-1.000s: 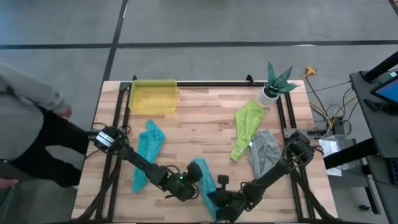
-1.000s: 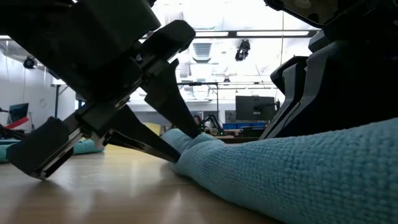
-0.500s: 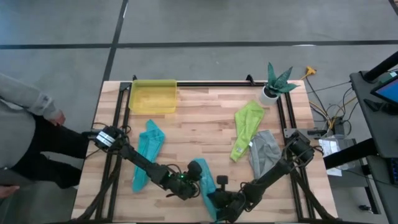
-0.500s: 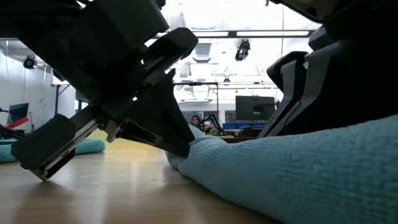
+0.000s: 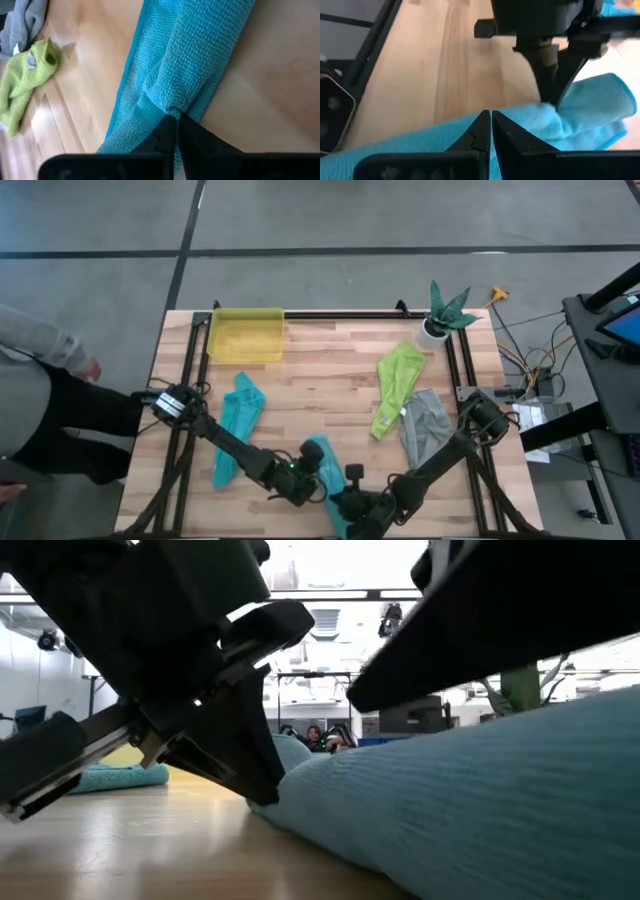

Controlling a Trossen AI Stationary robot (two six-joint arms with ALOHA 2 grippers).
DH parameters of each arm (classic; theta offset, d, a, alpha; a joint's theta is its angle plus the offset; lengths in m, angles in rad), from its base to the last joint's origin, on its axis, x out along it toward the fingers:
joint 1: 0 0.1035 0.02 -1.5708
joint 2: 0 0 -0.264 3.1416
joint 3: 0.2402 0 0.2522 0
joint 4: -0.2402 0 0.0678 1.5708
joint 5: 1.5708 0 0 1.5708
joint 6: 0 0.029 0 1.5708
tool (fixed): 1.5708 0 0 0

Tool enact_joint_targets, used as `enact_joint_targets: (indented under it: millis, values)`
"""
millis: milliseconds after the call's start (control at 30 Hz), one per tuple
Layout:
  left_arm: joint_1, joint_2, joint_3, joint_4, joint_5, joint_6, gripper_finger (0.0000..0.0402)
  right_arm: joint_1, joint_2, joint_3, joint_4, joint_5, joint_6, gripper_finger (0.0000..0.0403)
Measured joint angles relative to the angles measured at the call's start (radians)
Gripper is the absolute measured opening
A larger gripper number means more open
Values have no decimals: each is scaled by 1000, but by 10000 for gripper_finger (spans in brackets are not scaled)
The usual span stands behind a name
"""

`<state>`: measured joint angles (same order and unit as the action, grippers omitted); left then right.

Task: Roll microfiber towels into tight, uniform cylinder then place into a basket
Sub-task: Roll the right light blue towel

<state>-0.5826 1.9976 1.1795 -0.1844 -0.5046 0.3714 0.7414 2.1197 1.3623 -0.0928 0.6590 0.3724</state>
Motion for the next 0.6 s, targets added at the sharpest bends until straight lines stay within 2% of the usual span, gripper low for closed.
enact_joint_targets:
  millis: [333, 600]
  values:
    - [-1, 0, 7, 5, 2, 0, 0, -28, 70, 3, 142, 12, -87, 13]
    - [-1, 0, 7, 8, -1, 0, 0, -55, 104, 1, 126, -7, -76, 13]
